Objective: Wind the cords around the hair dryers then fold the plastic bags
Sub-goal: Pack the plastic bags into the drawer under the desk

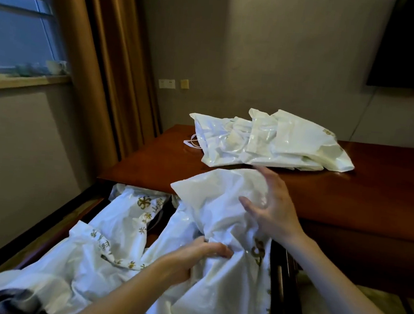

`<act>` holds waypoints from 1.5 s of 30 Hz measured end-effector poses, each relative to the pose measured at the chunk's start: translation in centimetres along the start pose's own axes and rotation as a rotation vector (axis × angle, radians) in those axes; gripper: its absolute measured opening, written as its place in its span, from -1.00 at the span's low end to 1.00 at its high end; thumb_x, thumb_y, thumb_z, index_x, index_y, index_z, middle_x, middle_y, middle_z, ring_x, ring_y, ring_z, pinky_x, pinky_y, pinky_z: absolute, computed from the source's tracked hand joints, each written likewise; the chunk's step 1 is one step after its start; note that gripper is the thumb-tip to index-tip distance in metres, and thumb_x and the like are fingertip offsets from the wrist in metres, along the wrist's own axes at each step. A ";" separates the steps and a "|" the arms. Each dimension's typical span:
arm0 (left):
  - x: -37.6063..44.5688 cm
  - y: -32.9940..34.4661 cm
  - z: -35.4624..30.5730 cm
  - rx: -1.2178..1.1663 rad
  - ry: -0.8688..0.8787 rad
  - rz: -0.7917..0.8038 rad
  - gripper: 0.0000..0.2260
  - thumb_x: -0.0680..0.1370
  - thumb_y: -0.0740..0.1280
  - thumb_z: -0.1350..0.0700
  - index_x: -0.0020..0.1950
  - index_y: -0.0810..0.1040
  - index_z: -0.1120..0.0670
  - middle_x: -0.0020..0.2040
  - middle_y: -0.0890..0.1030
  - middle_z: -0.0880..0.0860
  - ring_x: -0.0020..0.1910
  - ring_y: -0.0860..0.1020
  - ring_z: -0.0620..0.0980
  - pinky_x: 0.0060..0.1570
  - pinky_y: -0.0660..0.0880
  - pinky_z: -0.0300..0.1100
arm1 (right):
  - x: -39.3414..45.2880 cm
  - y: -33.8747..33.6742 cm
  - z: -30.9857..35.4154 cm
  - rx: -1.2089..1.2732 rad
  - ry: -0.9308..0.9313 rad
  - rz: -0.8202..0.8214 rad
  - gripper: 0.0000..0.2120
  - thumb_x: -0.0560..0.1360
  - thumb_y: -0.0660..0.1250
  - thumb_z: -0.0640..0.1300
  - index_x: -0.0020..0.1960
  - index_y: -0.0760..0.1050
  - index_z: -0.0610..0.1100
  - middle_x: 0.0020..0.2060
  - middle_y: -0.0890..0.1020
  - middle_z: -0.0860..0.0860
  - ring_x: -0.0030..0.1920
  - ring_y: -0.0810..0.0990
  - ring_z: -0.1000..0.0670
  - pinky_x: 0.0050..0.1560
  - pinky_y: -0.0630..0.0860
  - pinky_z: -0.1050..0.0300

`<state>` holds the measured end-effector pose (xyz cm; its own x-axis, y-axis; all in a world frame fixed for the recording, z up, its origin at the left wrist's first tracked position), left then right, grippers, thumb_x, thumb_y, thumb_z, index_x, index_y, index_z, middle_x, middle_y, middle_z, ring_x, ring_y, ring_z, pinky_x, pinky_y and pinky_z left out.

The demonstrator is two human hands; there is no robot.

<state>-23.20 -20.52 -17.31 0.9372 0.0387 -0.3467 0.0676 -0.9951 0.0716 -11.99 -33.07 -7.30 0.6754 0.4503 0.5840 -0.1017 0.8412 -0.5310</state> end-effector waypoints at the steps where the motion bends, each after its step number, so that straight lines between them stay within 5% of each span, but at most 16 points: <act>1: -0.1 0.5 0.5 0.009 -0.019 0.027 -0.83 0.45 0.43 0.25 -0.27 0.75 0.03 -0.18 0.72 0.05 -0.18 0.68 -0.08 -0.16 0.57 -0.26 | 0.1 1.0 0.9 -0.080 -0.057 0.125 -0.31 0.39 0.28 0.25 0.45 0.29 0.01 0.35 0.38 0.09 0.34 0.32 0.07 0.29 0.25 0.23; 5: -0.4 1.6 2.2 0.037 -0.071 0.025 -0.90 0.46 0.42 0.28 -0.07 0.68 0.16 -0.19 0.72 0.00 -0.16 0.67 -0.15 -0.12 0.55 -0.31 | -1.6 5.9 -1.3 -0.409 0.032 0.596 -0.42 0.55 0.15 0.26 0.50 0.18 0.08 0.49 0.26 0.07 0.40 0.29 -0.11 0.39 0.18 0.07; 8: -0.5 1.8 3.8 0.040 -0.124 0.040 -0.62 0.33 0.48 0.19 0.13 0.63 0.19 0.03 0.70 0.13 0.01 0.65 0.02 0.02 0.56 -0.15 | -3.4 7.0 -2.8 -0.420 0.115 0.724 -0.41 0.57 0.10 0.26 0.52 0.15 0.04 0.48 0.30 0.02 0.44 0.28 -0.10 0.38 0.16 0.09; 13: -0.1 1.7 4.6 0.014 -0.137 0.025 -0.66 0.35 0.47 0.19 0.12 0.62 0.12 0.11 0.68 0.18 0.03 0.66 0.08 0.03 0.59 -0.10 | -3.4 8.6 -6.0 -0.302 0.461 0.863 -0.30 0.53 0.04 0.36 0.50 0.24 -0.07 0.47 0.32 -0.05 0.45 0.31 -0.07 0.39 0.23 0.05; 18: 0.0 1.7 4.0 0.026 -0.116 -0.003 -0.85 0.48 0.45 0.26 0.01 0.62 0.09 0.04 0.70 0.15 -0.04 0.67 0.06 0.01 0.60 -0.10 | -2.8 9.4 -8.1 0.135 0.839 0.799 -0.38 0.53 0.09 0.35 0.27 0.52 -0.12 0.27 0.55 -0.08 0.22 0.55 -0.10 0.30 0.41 0.06; 21: -0.1 1.8 3.5 0.060 -0.085 0.000 -0.88 0.52 0.41 0.25 0.00 0.61 0.06 -0.04 0.72 0.08 -0.09 0.68 -0.01 -0.01 0.59 -0.14 | -2.0 9.8 -8.4 -0.199 0.749 0.740 -0.35 0.57 0.03 0.30 0.37 0.43 -0.17 0.32 0.50 -0.13 0.27 0.50 -0.16 0.26 0.42 0.03; 25: 0.0 2.1 3.2 0.109 -0.048 -0.020 -0.85 0.51 0.41 0.25 0.07 0.63 0.09 0.02 0.71 0.07 -0.01 0.67 -0.02 0.01 0.60 -0.16 | 0.0 11.5 -3.6 -0.651 0.416 0.647 -0.63 0.60 0.12 -0.05 0.35 0.41 -0.17 0.31 0.49 -0.14 0.30 0.46 -0.19 0.24 0.44 -0.03; 29: 0.3 2.0 3.3 0.104 -0.036 -0.032 -0.79 0.53 0.40 0.24 0.16 0.62 0.17 0.10 0.69 0.11 0.10 0.65 0.01 0.08 0.59 -0.19 | -0.3 13.8 -2.8 -0.602 0.363 0.588 -0.68 0.58 0.18 -0.07 0.30 0.40 -0.14 0.28 0.50 -0.16 0.28 0.47 -0.20 0.17 0.43 0.02; 32: 0.4 1.8 3.3 0.080 -0.047 -0.030 -0.89 0.52 0.40 0.25 0.02 0.63 0.11 -0.08 0.72 0.02 -0.10 0.68 -0.09 -0.11 0.59 -0.26 | -0.2 12.8 -4.5 -0.447 0.411 0.693 -0.53 0.57 0.15 0.16 0.31 0.43 -0.13 0.30 0.50 -0.14 0.25 0.48 -0.18 0.18 0.42 -0.01; 34: 0.7 1.8 3.2 0.088 -0.045 -0.014 -0.88 0.51 0.42 0.23 0.03 0.63 0.11 -0.07 0.72 0.05 -0.09 0.67 -0.06 -0.06 0.60 -0.20 | -1.0 11.0 -6.4 -0.349 0.467 0.767 -0.34 0.53 0.05 0.35 0.36 0.43 -0.13 0.35 0.47 -0.11 0.30 0.45 -0.15 0.25 0.39 -0.03; 39: 1.4 1.6 3.1 0.111 -0.061 -0.039 -0.69 0.39 0.53 0.09 0.09 0.62 0.10 0.04 0.71 0.11 0.04 0.67 0.04 0.07 0.60 -0.09 | -3.6 6.8 -10.3 -0.294 0.601 0.630 -0.25 0.44 0.03 0.48 0.26 0.55 -0.06 0.28 0.55 -0.09 0.28 0.48 -0.14 0.15 0.42 0.05; 42: 1.8 0.2 2.2 0.409 -0.070 -0.041 -0.53 0.26 0.60 -0.15 -0.06 0.60 0.15 -0.17 0.68 0.03 -0.16 0.64 -0.01 -0.06 0.57 -0.11 | -3.6 6.9 -8.1 -0.546 0.420 0.601 -0.39 0.57 -0.07 0.28 0.31 0.44 -0.12 0.17 0.56 -0.14 0.19 0.52 -0.20 -0.02 0.43 0.02; 45: 1.5 -1.7 -0.7 0.928 0.075 -0.145 -0.59 0.38 0.51 -0.21 -0.36 0.52 0.10 -0.46 0.42 -0.01 -0.43 0.36 -0.09 -0.40 0.30 -0.29 | -5.1 7.4 -5.2 -0.667 0.221 0.430 -0.50 0.56 -0.09 0.19 0.30 0.34 -0.09 0.19 0.51 -0.10 0.25 0.46 -0.18 0.13 0.41 -0.11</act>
<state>-21.72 -18.68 -17.30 0.9628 0.1416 -0.2300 -0.0836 -0.6534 -0.7524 -12.38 -30.70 -17.37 0.8119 0.5645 0.1490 0.0237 0.2232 -0.9745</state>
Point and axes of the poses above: each hand's wrist, its own x-axis towards the middle knuckle, its own y-axis out of the palm, z = x × y, the point moved 6 cm from there along x, towards the middle knuckle
